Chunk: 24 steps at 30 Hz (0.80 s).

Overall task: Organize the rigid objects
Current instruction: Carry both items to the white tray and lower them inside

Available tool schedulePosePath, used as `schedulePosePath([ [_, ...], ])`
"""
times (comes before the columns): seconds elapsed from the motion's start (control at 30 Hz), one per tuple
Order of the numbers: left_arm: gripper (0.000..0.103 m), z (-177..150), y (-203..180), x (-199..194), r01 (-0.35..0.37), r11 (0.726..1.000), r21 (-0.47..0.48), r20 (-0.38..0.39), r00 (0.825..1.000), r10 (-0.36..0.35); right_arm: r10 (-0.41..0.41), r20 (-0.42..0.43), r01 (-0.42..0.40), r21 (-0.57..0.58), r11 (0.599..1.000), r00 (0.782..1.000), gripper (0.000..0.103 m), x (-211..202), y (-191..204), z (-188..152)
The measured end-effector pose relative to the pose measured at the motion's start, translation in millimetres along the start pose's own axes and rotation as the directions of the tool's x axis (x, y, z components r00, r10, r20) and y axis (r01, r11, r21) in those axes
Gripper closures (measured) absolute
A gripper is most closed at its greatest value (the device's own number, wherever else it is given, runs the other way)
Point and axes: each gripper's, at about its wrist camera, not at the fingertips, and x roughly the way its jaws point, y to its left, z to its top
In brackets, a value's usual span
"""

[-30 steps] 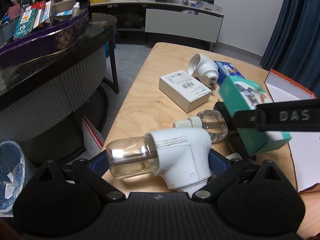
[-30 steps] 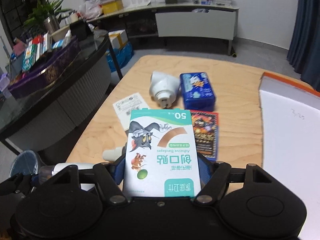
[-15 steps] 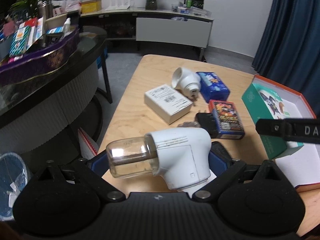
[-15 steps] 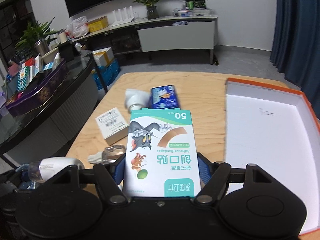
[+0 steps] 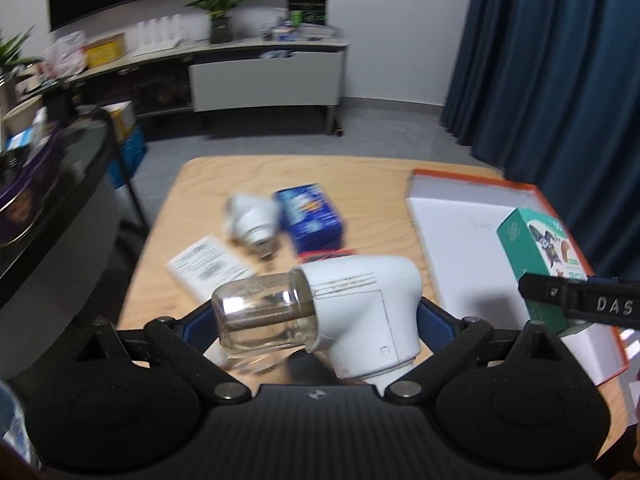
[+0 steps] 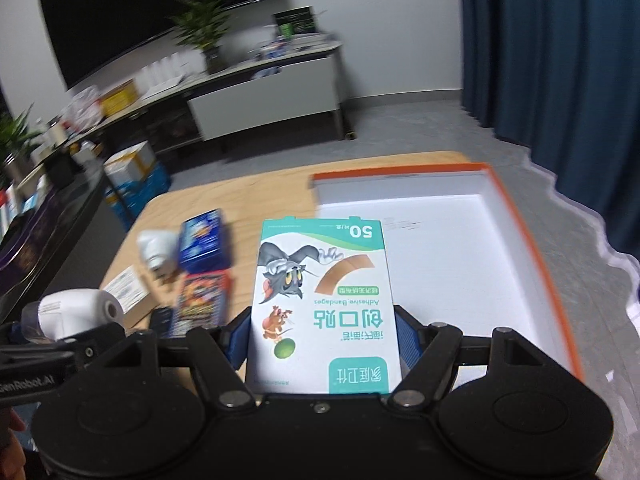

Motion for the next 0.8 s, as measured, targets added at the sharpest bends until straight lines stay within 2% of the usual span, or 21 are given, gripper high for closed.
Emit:
schedulePosePath([
  [0.37, 0.003, 38, -70, 45, 0.113, 0.993, 0.029, 0.005, 0.994, -0.113, -0.071, 0.001, 0.07, 0.069, 0.995, 0.997, 0.019, 15, -77, 26],
  [0.6, 0.003, 48, -104, 87, 0.14, 0.989, 0.051, -0.031, 0.99, -0.139, -0.086, -0.024, 0.088, 0.095, 0.992, 0.996, 0.019, 50, -113, 45],
  [0.8, 0.003, 54, -118, 121, 0.148, 0.988, 0.054, -0.063, 0.988, -0.144, -0.088, -0.038, 0.091, 0.112, 0.99, 0.995, 0.019, 86, -133, 64],
])
